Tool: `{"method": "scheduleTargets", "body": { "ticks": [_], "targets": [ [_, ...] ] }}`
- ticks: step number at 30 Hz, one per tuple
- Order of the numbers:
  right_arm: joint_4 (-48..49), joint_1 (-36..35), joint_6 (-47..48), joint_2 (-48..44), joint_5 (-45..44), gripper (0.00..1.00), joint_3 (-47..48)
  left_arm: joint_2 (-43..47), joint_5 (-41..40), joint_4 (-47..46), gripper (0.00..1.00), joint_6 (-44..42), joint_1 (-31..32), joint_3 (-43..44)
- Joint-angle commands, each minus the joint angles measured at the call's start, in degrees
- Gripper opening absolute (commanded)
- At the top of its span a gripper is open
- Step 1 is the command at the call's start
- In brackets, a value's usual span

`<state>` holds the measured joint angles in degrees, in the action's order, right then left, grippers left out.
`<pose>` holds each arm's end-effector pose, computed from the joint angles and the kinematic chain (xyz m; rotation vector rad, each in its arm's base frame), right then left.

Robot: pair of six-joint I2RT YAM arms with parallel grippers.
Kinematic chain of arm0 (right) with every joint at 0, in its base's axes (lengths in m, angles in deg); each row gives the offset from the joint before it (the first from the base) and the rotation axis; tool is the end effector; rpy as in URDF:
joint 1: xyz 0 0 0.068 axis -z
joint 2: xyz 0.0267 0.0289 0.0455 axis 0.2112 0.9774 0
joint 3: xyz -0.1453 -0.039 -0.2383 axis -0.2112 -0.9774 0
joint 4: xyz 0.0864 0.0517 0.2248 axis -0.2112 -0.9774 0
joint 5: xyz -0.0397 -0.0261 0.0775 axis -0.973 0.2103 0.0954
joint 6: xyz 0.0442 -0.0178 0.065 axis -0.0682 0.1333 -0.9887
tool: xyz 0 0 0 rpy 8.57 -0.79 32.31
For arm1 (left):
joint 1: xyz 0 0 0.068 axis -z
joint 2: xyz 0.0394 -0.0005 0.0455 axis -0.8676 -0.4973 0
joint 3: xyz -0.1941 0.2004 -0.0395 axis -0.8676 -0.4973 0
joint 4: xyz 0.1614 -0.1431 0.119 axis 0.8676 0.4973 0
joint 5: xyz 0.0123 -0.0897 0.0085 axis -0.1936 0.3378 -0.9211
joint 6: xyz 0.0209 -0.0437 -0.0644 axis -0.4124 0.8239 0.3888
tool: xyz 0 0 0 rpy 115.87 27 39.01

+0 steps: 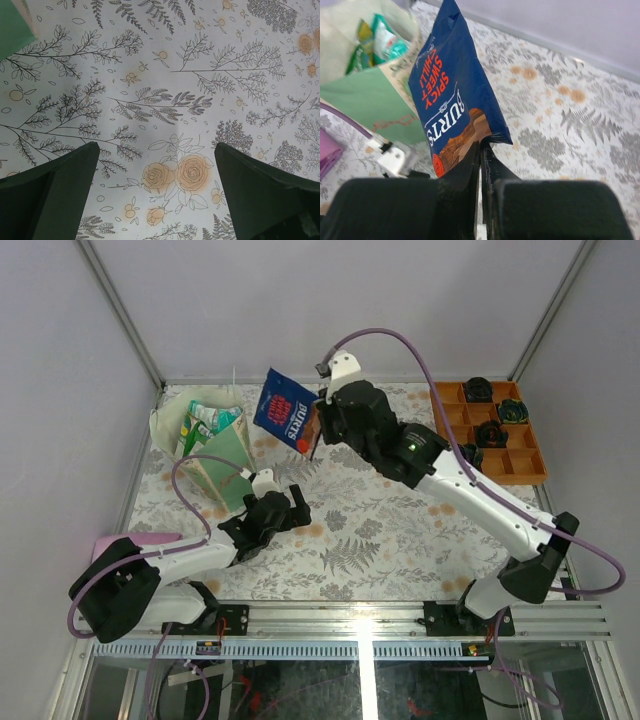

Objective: Place the snacks into the paper bag
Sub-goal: Place the snack in the paper bag.

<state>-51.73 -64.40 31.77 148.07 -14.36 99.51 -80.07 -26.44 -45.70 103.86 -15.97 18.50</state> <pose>0.2394 0.2679 0.4424 -0.3712 1.8146 0.4627 0.1943 -0.1501 0.1635 -0.1789 2.2025 -0.3879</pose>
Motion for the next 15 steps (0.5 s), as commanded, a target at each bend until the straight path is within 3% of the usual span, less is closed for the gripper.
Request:
{"method": "scheduleTargets", "body": {
  "ticks": [1,10,15],
  "targets": [
    [5.9,-3.4,5.0,3.0,-4.2,0.0,8.9,0.5,-1.8,-2.4,1.0,-0.9,-0.3,1.8],
    [15.9,-10.2,11.6,10.0,-7.5,0.0,16.9,0.7,-2.1,-2.1,1.0,-1.1,-0.3,1.7],
    [12.7,-11.2,13.2,18.0,-7.3,0.0,26.6,0.1,-1.7,-2.2,1.0,-1.1,-0.3,1.8]
  ]
}}
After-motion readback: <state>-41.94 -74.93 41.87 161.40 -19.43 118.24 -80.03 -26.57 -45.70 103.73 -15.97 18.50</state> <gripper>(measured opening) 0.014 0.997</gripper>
